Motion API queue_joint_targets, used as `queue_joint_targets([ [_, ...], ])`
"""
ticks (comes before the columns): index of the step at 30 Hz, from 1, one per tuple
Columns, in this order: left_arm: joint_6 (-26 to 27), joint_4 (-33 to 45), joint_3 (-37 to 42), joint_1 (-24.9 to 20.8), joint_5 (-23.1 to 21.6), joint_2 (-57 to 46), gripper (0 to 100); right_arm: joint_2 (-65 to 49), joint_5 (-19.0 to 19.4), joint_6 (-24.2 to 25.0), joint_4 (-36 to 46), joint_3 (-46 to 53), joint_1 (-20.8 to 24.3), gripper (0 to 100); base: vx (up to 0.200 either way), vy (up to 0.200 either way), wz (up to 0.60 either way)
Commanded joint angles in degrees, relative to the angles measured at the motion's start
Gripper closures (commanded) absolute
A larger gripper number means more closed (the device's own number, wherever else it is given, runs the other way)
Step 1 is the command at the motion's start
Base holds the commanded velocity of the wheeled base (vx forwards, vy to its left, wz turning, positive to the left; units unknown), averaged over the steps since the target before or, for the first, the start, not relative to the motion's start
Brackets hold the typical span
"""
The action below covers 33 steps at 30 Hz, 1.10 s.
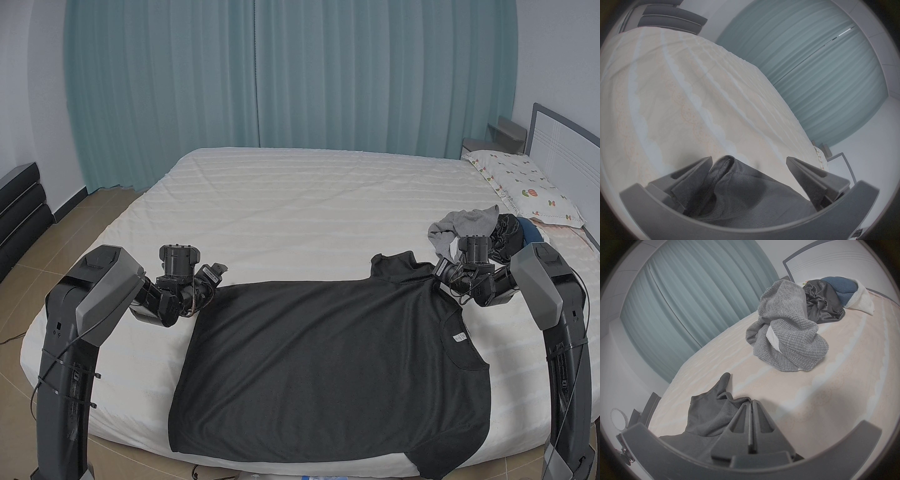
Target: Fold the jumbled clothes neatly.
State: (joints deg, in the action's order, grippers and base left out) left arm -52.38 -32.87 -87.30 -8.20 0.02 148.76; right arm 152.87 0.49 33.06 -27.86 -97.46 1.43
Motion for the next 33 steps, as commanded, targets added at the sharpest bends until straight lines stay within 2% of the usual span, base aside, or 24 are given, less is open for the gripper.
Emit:
queue_joint_targets([
  [1,1.1,0.0,0.1,-0.3,0.0,0.5,100,-0.2,0.0,0.0,-0.1,0.0,0.1,100,0.0,0.0,0.0],
  [13,2.1,-0.6,-0.1,0.4,1.5,0.4,100,-0.2,0.2,0.2,-0.2,0.0,0.1,100,0.0,0.0,0.0],
  [17,1.8,-1.9,-0.5,1.1,2.8,-0.1,100,-0.2,0.1,2.5,-0.8,-0.5,0.2,100,0.0,0.0,0.0],
  [19,1.7,-5.3,-0.2,1.7,3.4,-0.6,100,0.0,0.0,4.1,-2.9,-0.7,0.4,100,0.0,0.0,0.0],
  [23,1.5,-9.0,0.0,2.1,3.5,-0.3,100,0.1,0.0,4.3,-4.8,-0.8,0.5,100,0.0,0.0,0.0],
  [33,1.2,-8.8,1.4,2.7,2.7,-0.6,100,0.5,-0.2,4.1,-6.0,-0.7,0.5,100,0.0,0.0,0.0],
])
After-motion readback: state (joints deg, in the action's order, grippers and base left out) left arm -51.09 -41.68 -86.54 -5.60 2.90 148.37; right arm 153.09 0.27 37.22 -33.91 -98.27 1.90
